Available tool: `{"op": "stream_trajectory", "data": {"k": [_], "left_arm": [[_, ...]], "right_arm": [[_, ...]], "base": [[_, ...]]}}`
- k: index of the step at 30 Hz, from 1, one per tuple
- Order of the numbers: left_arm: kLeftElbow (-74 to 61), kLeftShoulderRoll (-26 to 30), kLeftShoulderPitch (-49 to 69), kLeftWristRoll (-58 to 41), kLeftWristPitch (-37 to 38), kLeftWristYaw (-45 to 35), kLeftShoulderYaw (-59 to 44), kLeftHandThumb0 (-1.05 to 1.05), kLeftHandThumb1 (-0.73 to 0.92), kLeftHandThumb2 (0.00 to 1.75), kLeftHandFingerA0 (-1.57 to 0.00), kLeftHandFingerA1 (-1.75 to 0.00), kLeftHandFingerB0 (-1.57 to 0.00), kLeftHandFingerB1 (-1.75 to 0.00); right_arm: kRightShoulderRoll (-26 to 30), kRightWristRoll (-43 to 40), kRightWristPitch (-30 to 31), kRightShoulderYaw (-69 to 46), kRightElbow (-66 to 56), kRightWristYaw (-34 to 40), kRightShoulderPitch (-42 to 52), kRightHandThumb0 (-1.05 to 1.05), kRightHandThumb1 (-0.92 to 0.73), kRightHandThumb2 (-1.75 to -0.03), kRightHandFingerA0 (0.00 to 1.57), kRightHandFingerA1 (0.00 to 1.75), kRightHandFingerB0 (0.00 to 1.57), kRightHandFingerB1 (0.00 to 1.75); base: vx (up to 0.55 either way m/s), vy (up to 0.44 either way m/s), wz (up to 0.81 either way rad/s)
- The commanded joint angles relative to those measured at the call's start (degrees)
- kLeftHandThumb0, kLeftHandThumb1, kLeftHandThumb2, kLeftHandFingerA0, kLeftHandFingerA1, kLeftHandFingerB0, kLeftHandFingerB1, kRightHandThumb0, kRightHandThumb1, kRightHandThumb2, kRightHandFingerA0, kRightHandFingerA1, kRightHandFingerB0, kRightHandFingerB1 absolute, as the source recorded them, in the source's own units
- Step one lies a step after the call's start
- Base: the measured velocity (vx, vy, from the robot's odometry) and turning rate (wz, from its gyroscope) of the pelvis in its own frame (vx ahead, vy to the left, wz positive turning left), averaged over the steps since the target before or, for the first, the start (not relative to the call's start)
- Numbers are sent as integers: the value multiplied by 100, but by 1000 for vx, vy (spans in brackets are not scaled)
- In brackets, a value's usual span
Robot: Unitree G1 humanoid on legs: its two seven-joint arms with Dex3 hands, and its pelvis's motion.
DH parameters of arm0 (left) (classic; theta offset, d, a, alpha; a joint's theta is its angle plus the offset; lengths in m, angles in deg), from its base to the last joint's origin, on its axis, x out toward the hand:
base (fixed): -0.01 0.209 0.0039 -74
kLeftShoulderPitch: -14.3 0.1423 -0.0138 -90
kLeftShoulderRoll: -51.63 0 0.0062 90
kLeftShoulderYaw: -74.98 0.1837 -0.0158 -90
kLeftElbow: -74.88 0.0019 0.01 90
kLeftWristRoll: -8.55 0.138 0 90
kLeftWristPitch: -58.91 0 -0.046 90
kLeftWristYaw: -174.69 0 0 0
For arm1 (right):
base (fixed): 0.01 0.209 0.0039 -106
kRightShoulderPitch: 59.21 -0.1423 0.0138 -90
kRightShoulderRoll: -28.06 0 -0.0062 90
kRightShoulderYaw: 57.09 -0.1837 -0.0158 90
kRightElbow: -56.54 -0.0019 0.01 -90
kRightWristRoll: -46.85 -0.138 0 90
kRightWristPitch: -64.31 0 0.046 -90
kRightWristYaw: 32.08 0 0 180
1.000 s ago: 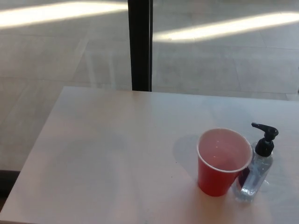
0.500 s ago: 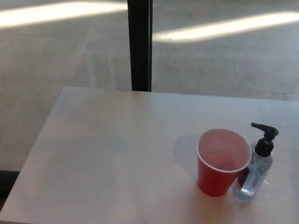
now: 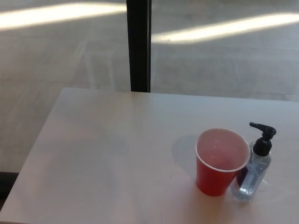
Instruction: The robot uses its right hand fist to press the hand soap kept in the middle of the table to get liquid hand soap out
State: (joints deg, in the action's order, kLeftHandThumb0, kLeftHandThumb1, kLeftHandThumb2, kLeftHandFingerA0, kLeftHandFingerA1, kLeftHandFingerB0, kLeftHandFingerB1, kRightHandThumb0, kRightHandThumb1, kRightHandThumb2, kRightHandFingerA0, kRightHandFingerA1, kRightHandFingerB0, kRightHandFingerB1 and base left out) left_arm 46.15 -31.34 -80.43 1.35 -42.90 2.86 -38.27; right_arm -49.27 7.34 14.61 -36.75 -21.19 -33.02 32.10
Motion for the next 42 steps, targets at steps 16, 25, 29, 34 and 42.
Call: {"op": "stream_trajectory", "data": {"k": [16, 25, 29, 34, 42], "left_arm": [[-93, 162, 139, -93, -33, -8, -104, -54, 92, 134, -51, -96, -32, -83], [-170, 160, 242, -57, -105, -5, -63, -51, 92, 133, -43, -87, -22, -72], [-303, 131, 349, -139, -115, -28, -146, -53, 92, 133, -43, -89, -22, -74], [-191, 141, 299, -149, -83, -13, -174, -52, 92, 132, -40, -87, -22, -74], [-267, 138, 297, -134, -189, 57, -187, -52, 92, 131, -43, -89, -25, -76]], "right_arm": [[-1848, 889, -1282, 282, 790, 1636, 1155, -35, -32, -134, 85, 152, 69, 109], [-2326, 650, -1177, 1066, 351, 1183, 1787, -35, -40, -140, 79, 140, 65, 120], [-2039, 729, -1219, 1414, 907, 662, 1854, -39, -48, -116, 86, 104, 68, 91], [-2118, 424, -975, 1523, 497, 582, 1970, -38, -46, -117, 68, 117, 20, 75], [-2017, 486, -1172, 1657, 803, 406, 1959, -36, -46, -114, 65, 87, 16, 62]], "base": [[0, 0, 0], [0, 0, 0], [0, 0, 0], [0, 0, 0], [0, 0, 0]]}}
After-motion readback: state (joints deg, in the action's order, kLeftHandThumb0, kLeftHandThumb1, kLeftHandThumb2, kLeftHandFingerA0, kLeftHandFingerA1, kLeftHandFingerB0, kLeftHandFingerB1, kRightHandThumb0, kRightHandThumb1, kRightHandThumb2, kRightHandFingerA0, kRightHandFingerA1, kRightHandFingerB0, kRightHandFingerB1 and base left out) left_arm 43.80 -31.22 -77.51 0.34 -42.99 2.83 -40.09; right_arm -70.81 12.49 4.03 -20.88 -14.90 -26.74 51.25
